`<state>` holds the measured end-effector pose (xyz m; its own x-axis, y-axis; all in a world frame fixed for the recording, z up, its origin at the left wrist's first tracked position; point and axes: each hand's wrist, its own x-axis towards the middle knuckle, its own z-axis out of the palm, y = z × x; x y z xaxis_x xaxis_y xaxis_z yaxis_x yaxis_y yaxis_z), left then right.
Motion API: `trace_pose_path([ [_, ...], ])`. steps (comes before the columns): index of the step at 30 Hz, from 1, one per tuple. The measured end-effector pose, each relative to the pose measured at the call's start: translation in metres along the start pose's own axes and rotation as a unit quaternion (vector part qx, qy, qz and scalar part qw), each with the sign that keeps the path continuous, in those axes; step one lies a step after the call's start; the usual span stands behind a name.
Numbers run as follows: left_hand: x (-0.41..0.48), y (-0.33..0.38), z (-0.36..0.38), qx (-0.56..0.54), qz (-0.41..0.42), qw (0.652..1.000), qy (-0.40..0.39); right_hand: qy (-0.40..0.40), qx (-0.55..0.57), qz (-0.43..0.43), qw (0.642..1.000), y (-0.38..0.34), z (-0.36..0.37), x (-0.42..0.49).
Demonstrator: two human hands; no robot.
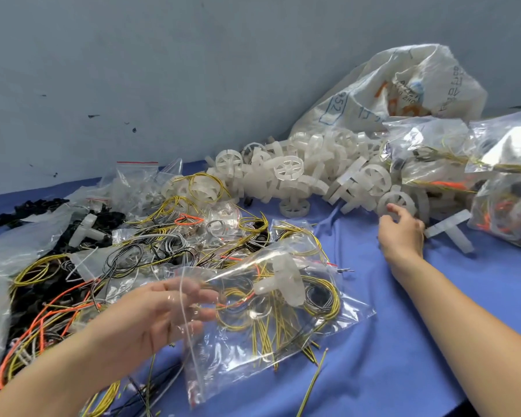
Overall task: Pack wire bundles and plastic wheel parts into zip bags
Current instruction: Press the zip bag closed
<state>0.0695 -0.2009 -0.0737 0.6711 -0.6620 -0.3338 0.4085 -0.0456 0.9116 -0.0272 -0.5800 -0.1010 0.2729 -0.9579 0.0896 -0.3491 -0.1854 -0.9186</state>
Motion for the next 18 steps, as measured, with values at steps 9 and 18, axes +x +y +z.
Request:
trace_pose_path([
  [9, -0.015, 0.017, -0.008, 0.042, 0.021, 0.996, 0.069, 0.065, -0.028, -0.069, 0.995, -0.001, 0.006, -0.015],
  [18, -0.037, 0.04, 0.001, 0.086, 0.213, 0.96, 0.163, -0.306, 0.281, -0.152, 0.897, -0.102, -0.005, -0.109],
])
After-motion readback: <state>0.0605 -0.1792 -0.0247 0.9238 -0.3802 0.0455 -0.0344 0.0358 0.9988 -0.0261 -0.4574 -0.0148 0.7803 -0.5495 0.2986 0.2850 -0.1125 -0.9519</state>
